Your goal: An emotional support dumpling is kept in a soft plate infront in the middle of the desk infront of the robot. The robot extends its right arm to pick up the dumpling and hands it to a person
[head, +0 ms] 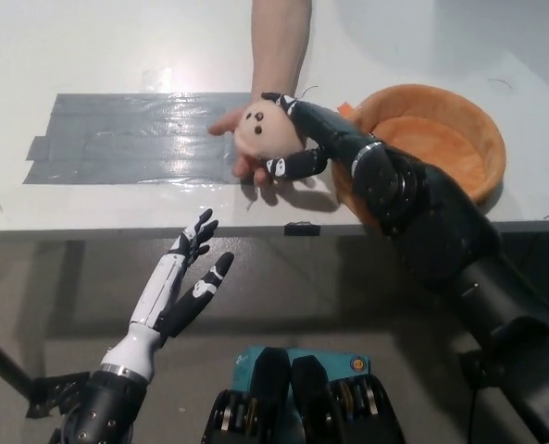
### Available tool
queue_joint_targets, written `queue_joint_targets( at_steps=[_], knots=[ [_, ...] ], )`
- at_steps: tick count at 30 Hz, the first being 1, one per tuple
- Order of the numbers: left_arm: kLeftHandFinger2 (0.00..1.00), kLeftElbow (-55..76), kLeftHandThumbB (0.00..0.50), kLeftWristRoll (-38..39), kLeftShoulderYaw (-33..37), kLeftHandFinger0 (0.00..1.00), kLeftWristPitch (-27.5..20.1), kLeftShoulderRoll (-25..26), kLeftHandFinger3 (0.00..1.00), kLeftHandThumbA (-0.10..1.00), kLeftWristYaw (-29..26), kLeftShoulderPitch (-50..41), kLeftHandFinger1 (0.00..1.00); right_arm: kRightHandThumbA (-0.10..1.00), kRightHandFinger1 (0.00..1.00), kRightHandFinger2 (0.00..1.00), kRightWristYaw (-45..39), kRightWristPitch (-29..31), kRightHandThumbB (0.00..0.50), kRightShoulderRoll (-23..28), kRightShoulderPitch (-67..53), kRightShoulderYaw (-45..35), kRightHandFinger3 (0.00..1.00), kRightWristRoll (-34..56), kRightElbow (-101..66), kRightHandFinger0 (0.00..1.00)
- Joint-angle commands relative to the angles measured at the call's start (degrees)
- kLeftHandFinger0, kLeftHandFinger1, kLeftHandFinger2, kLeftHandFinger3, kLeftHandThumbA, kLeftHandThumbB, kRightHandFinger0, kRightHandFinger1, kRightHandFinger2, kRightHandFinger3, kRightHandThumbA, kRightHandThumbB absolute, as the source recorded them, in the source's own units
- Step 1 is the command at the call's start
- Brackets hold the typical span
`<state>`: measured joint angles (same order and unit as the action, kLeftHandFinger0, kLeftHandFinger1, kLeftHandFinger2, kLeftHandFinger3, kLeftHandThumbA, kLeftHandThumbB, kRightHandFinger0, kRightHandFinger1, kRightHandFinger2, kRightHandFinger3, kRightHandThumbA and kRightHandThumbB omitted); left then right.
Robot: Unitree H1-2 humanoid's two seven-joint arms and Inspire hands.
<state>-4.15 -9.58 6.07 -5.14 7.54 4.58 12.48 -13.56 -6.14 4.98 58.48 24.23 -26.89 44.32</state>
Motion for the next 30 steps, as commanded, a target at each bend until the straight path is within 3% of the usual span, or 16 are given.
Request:
queue_joint_targets(
  at_steps=[1, 5, 12, 16, 24, 27, 30],
  knots=[
    [1.00, 1.82, 0.000, -0.80, 0.38, 1.00, -0.68, 0.64, 1.00, 0.78, 0.35, 0.27, 1.00, 0.93, 1.00, 1.00, -7.16, -3.50, 0.500, 1.45, 1.35, 0.27, 1.00, 1.39, -4.53, 1.00],
    [1.00, 1.17, 0.000, -0.58, 0.19, 1.00, -0.43, 0.63, 1.00, 0.78, 0.38, 1.01, 1.00, 1.00, 1.00, 1.00, -5.81, -2.42, 0.500, 1.79, 1.48, -2.51, 1.00, 3.60, -6.10, 1.00],
    [1.00, 2.05, 0.027, -0.81, 0.19, 1.00, 0.47, 0.30, 1.00, 0.77, 0.16, -0.26, 1.00, 1.00, 1.00, 1.00, -2.17, 0.61, 0.500, 1.98, 1.07, -6.34, 1.00, 4.02, -14.02, 1.00],
    [1.00, 1.99, 0.002, -0.54, 0.03, 1.00, 0.18, 0.34, 1.00, 0.76, 0.17, -0.19, 1.00, 1.00, 1.00, 1.00, -3.76, -0.98, 0.500, 3.14, 2.66, -9.46, 1.00, 5.71, -23.06, 1.00],
    [1.00, 3.34, 0.000, 0.98, -0.04, 1.00, 1.12, 0.04, 1.00, 0.71, 0.95, -1.68, 1.00, 1.00, 1.00, 1.00, -5.36, -3.33, 0.479, 6.00, 1.92, -14.89, 1.00, 9.06, -37.69, 1.00],
    [1.00, 3.19, 0.000, 1.24, -0.12, 1.00, 0.84, 0.12, 1.00, 0.70, 1.02, -1.48, 1.00, 1.00, 1.00, 1.00, -6.24, -7.22, 0.500, 7.22, -1.12, -16.63, 1.00, 9.55, -48.73, 1.00],
    [1.00, 2.87, 0.000, 1.10, -0.26, 1.00, 0.08, 0.13, 1.00, 0.68, 0.63, -1.52, 1.00, 1.00, 1.00, 1.00, -6.95, -10.32, 0.466, 7.66, -6.77, -18.53, 1.00, 12.30, -62.42, 1.00]
  ],
)
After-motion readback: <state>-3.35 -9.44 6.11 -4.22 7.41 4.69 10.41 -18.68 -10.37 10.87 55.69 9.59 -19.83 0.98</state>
